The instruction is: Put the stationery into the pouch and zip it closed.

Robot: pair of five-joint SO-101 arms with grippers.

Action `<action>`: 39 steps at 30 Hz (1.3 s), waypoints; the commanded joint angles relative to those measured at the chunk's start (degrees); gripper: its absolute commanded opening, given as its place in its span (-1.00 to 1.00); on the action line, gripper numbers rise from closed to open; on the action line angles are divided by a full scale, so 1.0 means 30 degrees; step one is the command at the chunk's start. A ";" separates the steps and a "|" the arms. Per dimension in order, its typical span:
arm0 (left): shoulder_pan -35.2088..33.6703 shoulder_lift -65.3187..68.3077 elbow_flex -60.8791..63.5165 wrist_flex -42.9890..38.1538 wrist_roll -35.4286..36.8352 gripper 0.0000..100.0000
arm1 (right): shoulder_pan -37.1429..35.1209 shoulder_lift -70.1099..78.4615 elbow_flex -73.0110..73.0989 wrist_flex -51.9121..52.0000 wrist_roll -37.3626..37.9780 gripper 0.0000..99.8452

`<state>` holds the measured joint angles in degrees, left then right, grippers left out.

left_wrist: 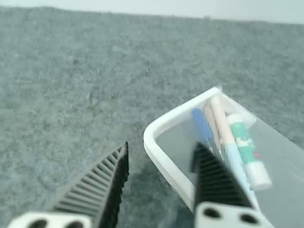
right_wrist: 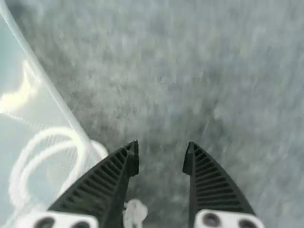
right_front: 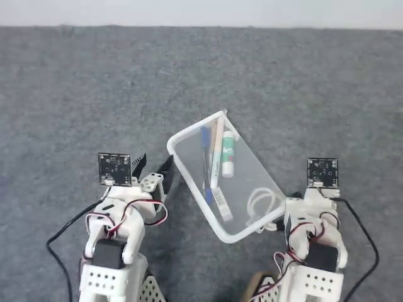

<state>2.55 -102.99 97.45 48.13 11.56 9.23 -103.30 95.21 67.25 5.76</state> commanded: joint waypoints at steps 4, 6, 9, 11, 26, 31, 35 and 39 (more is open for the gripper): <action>0.0088 0.0176 -0.0249 0.1465 -0.2432 -0.98 | 0.0015 -0.0220 0.0410 0.1304 -0.3048 -0.78; 0.0088 0.0176 -0.0249 0.2110 -0.2637 -0.98 | -0.0073 -0.0220 0.0410 0.1509 -0.3048 -0.91; 0.0088 0.0176 -0.0249 0.3194 -0.2608 -0.97 | 0.0044 -0.0220 0.0410 0.1978 -0.3018 -0.96; 0.0088 0.0176 -0.0249 0.3839 -0.2637 -0.97 | 0.0044 -0.0220 0.0410 0.2447 -0.3018 -0.94; 0.0234 -0.0234 -0.0278 0.7678 -0.2579 -0.97 | -0.0073 -0.0220 0.0410 0.2564 -0.3048 -0.99; 0.0176 -0.0293 -0.0278 0.7678 -0.2579 -0.97 | -0.0073 -0.0220 0.0410 0.2564 -0.3048 -0.99; 0.0176 -0.0293 -0.0278 0.7678 -0.2579 -0.97 | -0.0073 -0.0220 0.0410 0.2564 -0.3048 -0.99; 0.0176 -0.0293 -0.0278 0.7678 -0.2579 -0.97 | -0.0073 -0.0220 0.0410 0.2564 -0.3048 -0.99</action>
<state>3.08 -102.99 97.45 70.90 4.26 9.58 -104.09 95.21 73.67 -2.77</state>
